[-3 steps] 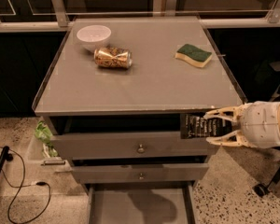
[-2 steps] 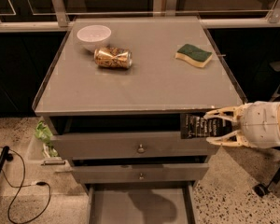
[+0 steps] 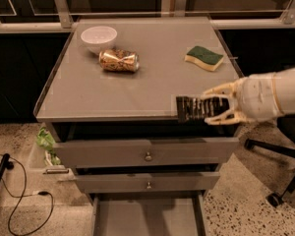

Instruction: Pick rxbar chocolate from bottom drawer and place on counter

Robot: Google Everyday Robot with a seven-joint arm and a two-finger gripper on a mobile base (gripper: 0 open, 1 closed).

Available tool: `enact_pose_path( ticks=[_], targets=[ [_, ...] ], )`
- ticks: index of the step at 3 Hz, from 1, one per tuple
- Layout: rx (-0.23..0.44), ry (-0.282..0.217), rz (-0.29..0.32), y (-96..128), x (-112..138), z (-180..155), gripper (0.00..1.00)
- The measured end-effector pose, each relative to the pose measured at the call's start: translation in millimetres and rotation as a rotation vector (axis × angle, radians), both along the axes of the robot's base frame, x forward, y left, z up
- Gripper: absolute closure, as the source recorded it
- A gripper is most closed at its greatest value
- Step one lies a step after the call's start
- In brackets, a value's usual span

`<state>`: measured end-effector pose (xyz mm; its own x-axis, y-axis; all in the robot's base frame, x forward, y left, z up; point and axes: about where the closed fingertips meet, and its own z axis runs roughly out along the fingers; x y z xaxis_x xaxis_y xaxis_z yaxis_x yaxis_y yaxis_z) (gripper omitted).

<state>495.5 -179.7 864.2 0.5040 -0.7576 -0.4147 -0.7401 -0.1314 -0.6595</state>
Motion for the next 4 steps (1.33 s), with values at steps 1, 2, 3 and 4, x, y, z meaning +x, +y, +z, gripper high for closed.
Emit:
enact_pose_path(
  ticks=[1,2,3,4],
  targets=[
    [0.036,-0.003,0.079,22,35,27,1.0],
    [0.071,0.03,0.146,43,62,42,1.0],
    [0.148,0.13,0.199,65,80,41,1.0],
    [0.226,0.227,0.209,77,92,35,1.0]
  ],
)
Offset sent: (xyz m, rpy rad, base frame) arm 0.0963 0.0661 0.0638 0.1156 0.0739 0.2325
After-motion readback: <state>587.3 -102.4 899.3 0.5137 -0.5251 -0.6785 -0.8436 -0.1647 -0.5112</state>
